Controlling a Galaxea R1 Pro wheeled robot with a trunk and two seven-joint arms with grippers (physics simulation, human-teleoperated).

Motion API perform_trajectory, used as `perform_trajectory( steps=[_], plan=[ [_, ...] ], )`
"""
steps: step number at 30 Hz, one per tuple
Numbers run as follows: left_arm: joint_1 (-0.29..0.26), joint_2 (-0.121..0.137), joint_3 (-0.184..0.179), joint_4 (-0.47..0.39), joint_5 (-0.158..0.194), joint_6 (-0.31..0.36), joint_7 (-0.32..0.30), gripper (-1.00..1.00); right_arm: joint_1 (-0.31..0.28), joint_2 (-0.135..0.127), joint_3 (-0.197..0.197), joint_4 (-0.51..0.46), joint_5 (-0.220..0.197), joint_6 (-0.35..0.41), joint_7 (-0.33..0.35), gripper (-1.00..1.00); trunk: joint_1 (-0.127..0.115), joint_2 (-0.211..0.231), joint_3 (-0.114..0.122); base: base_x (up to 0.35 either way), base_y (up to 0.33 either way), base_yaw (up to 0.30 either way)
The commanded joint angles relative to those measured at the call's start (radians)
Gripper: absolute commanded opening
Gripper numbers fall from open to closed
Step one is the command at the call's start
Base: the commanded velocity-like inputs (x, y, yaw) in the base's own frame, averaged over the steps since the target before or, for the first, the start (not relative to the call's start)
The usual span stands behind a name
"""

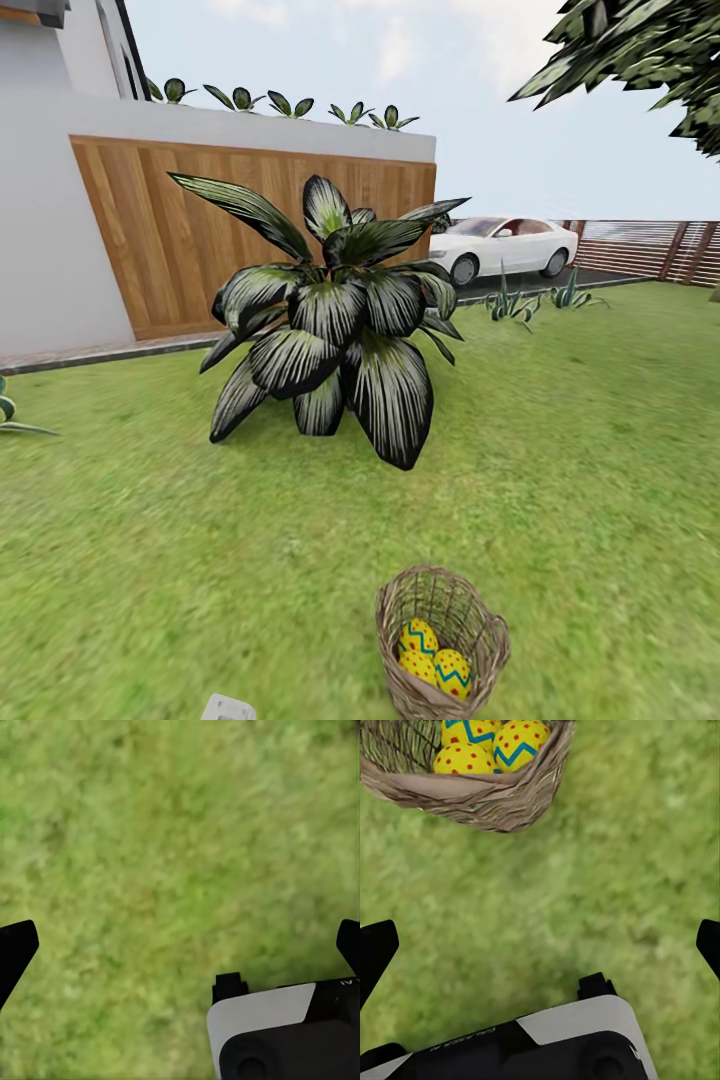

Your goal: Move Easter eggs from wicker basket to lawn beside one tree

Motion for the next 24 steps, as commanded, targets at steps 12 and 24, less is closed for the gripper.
perform_trajectory(
  steps=[12,24],
  plan=[
    [-0.001,0.001,-0.008,-0.001,0.005,0.006,0.004,1.0,0.0,0.0,-0.004,-0.003,-0.01,0.006,0.001,1.0,0.0,-0.001,-0.002,0.154,0.0,0.0],
    [0.0,0.001,-0.01,-0.002,0.006,0.006,0.005,1.0,0.001,-0.018,-0.011,-0.004,-0.015,0.004,0.0,1.0,0.0,-0.001,-0.002,0.064,-0.02,0.0]
  ],
)
